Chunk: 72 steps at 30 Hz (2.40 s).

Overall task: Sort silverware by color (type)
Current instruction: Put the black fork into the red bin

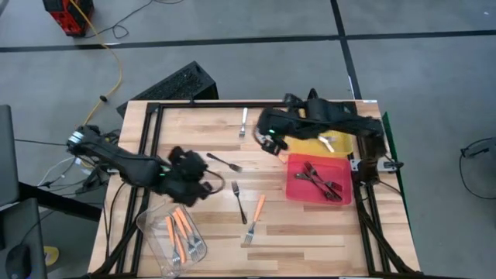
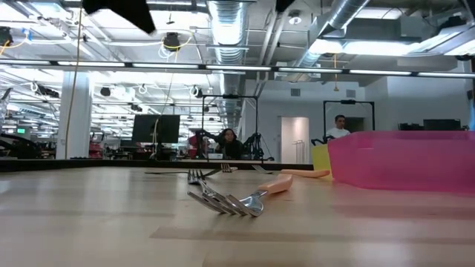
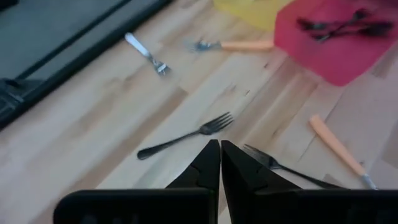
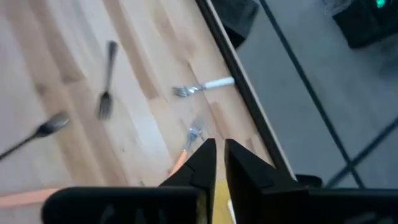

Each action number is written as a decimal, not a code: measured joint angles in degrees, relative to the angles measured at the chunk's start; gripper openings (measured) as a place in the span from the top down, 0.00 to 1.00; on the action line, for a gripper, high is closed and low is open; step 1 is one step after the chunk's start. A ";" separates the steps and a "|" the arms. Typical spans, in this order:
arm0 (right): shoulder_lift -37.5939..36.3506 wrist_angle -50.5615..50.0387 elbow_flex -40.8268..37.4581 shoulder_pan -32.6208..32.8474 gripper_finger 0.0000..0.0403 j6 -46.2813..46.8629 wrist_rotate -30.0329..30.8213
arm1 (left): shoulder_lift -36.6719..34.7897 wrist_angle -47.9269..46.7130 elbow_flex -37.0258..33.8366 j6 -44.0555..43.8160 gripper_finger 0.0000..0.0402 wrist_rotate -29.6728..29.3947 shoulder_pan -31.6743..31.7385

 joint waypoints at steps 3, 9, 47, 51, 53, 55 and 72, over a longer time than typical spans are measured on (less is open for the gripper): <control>3.88 0.96 -0.01 -3.14 0.79 -4.44 -0.41 | -4.50 -4.01 0.00 -2.12 1.00 -2.19 -3.15; 12.33 6.07 0.02 -5.93 0.65 -14.53 -9.71 | -8.47 -10.96 0.00 -6.93 0.95 -3.69 -8.79; 28.32 3.72 -0.07 -11.72 0.54 -27.04 -49.39 | -21.22 -9.36 -6.73 -14.69 0.40 -11.63 -32.17; 25.34 -1.02 -0.50 -12.79 0.55 -28.07 -50.06 | -21.40 -9.82 -6.73 -14.14 0.40 -8.75 -32.17; 20.62 -0.78 -0.90 -13.36 0.55 -27.78 -49.93 | -21.16 -9.80 -6.73 -13.17 0.40 -8.65 -32.17; 15.10 -0.30 -0.57 -13.76 0.55 -27.37 -46.96 | -21.01 -9.79 -6.73 -12.64 0.40 -9.48 -32.17; -25.82 83.69 -74.22 -12.33 0.55 -5.88 -43.44 | -20.97 -9.71 -6.73 -14.31 0.40 -12.26 -31.73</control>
